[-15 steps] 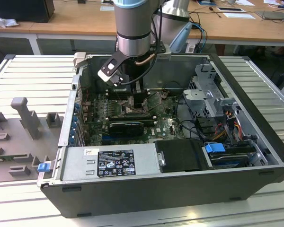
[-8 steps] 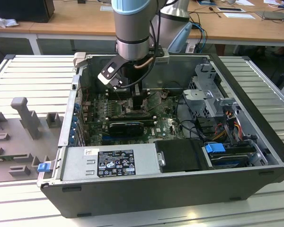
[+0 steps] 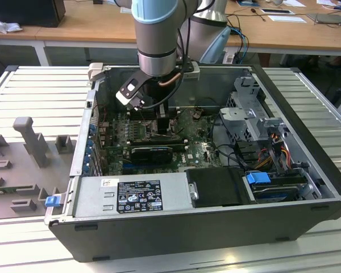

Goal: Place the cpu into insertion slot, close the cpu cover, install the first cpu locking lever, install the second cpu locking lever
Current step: 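Place the cpu into insertion slot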

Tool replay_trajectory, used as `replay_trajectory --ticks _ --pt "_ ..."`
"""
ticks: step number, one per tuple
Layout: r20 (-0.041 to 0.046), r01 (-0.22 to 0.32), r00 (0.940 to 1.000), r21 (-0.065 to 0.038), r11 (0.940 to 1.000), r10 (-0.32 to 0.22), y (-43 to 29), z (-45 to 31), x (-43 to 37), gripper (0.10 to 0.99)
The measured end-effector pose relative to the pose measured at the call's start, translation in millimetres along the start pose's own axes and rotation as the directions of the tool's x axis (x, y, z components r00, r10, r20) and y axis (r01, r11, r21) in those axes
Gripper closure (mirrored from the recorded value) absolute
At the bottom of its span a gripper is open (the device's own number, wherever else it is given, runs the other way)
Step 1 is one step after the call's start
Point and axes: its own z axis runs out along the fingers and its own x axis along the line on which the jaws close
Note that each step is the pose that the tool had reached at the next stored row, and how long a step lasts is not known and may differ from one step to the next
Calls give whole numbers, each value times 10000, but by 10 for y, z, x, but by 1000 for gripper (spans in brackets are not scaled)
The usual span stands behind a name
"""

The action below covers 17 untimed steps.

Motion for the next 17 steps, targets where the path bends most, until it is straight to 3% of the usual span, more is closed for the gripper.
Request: replay_trajectory --ticks 7,17 --pt "8 -109 9999 -5 9999 109 -7 66 59 557" --pt "19 -229 9997 -10 9997 229 -17 174 66 557"
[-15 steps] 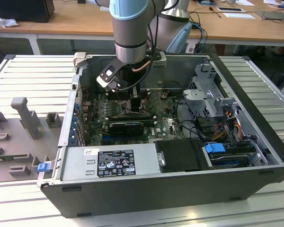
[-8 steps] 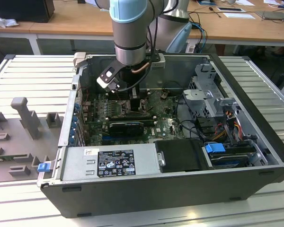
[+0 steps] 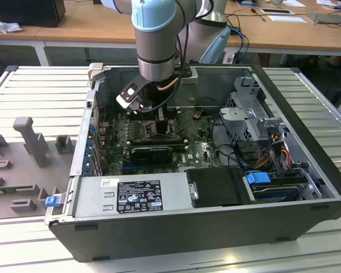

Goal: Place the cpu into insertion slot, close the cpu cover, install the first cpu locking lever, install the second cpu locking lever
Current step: 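Place the cpu into insertion slot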

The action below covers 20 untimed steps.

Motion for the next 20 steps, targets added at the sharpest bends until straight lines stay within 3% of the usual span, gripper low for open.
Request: replay_trajectory --ticks 8,9,11,13,14,16,17,20 --pt "4 0 10000 0 10000 0 -1 11 0 545" --pt "4 0 10000 0 10000 0 -1 11 0 478" --pt "-1 -1 10000 0 10000 1 -1 7 0 478" --pt "-1 -1 10000 0 10000 1 5 -64 3 478" --pt "-1 -1 10000 0 10000 1 7 -85 4 494" --pt "-2 0 10000 1 10000 0 9 -109 5 627" --pt "-2 0 10000 3 10000 0 10 -122 6 627" --pt "-2 0 10000 7 10000 0 13 -150 7 804"
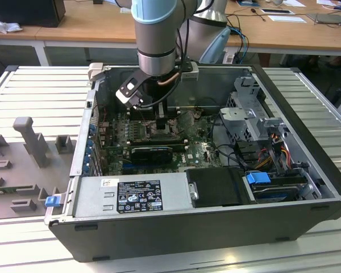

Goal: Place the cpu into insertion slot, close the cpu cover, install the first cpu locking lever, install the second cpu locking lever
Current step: 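Place the cpu into insertion slot, then close the cpu cover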

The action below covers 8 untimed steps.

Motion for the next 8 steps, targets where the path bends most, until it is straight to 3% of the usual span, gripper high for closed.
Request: replay_trajectory --ticks 1,2,5,8 --pt "0 0 10000 0 10000 0 1 -7 0 867" --pt "0 0 10000 1 10000 0 1 -17 1 867" --pt "0 0 10000 1 10000 0 5 -62 3 980" --pt "-3 -1 10000 0 10000 1 9 -100 4 980"
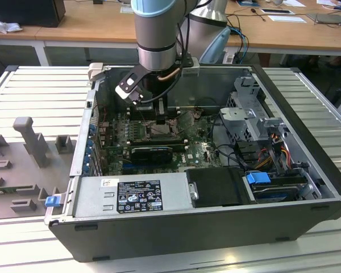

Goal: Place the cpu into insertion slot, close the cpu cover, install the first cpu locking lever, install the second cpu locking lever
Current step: 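Close the cpu cover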

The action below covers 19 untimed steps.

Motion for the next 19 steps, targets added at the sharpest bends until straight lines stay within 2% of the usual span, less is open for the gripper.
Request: replay_trajectory --ticks 3,15,17,19 --pt "-31 -4 10000 16 10000 4 36 3 -15 980" --pt "-28 -4 10000 16 10000 4 41 -18 -12 980" --pt "-27 -3 10000 17 10000 3 63 -17 -12 980" --pt "-27 -3 10000 16 10000 3 69 -54 -9 980"
